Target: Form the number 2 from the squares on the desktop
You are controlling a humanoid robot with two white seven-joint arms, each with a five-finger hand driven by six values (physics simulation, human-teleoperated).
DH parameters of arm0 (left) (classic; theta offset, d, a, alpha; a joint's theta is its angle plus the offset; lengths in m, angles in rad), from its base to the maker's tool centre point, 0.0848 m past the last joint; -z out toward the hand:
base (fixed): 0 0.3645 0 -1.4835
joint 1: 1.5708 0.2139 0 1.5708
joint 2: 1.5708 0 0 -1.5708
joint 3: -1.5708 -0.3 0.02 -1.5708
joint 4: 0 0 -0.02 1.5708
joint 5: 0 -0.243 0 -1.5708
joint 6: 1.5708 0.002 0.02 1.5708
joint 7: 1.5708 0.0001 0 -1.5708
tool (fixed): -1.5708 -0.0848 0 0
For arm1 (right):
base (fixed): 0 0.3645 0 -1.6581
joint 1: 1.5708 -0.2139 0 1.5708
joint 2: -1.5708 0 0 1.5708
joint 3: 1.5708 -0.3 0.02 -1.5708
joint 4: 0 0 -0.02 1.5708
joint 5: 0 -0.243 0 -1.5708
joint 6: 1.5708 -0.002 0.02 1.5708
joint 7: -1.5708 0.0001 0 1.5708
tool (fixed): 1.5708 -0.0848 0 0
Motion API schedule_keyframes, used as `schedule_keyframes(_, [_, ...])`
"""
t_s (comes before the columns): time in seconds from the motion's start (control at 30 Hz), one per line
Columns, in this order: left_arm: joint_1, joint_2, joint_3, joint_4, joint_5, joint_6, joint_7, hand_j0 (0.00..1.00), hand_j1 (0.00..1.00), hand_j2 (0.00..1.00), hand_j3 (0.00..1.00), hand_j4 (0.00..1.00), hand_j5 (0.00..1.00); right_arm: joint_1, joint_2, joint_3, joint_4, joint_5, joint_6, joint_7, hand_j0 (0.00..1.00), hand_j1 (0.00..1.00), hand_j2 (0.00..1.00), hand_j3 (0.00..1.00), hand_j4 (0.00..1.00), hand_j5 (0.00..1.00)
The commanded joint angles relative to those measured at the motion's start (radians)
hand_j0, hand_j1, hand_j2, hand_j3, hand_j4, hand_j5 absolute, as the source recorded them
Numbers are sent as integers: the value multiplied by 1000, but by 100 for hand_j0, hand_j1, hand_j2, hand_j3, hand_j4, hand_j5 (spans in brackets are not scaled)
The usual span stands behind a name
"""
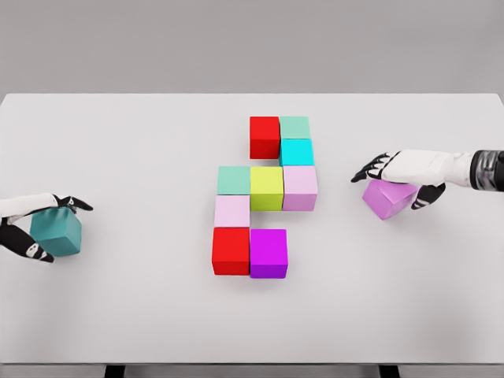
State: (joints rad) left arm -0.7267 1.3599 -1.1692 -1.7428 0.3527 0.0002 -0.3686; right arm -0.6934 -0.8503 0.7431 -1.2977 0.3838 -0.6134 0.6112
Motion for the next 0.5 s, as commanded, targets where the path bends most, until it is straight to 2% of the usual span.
schedule_keyframes(0.0, [-2, -4, -1, 0, -3, 0, -1, 75, 75, 75, 75, 75, 75, 0, -1, 1, 0, -5, 3, 0, 100, 100, 100, 100, 100, 100])
schedule_keyframes(0.13, [0, -8, -3, 0, -1, -2, -1, 68, 68, 68, 68, 68, 68, -2, -1, 1, 0, 1, 3, 0, 98, 98, 98, 98, 98, 98])
schedule_keyframes(0.2, [0, -15, -1, 0, -1, -2, -1, 66, 66, 66, 66, 66, 66, -2, -1, 1, 0, 1, 3, 0, 78, 78, 78, 78, 78, 78])
schedule_keyframes(0.23, [0, -15, -1, 0, -1, -2, -1, 66, 66, 66, 66, 66, 66, -2, -1, 1, 0, 1, 3, 0, 75, 75, 75, 75, 75, 75])
schedule_keyframes(0.27, [0, -15, -1, 0, -1, -2, -3, 66, 66, 66, 66, 66, 66, -2, -1, 1, 0, 0, 3, 0, 66, 66, 66, 66, 66, 66])
schedule_keyframes(0.3, [0, -15, -1, 0, -1, -2, -3, 66, 66, 66, 66, 66, 66, -2, -1, 1, 0, 0, 3, 0, 66, 66, 66, 66, 66, 66])
schedule_keyframes(0.4, [0, -16, -1, -1, 3, -3, -3, 57, 57, 57, 57, 57, 57, -2, -1, 1, 0, 0, 3, 0, 67, 67, 67, 67, 67, 67])
schedule_keyframes(0.47, [0, -16, -3, -1, 3, -3, -1, 57, 57, 57, 57, 57, 57, -2, -1, 1, 0, 1, 3, 0, 65, 65, 65, 65, 65, 65])
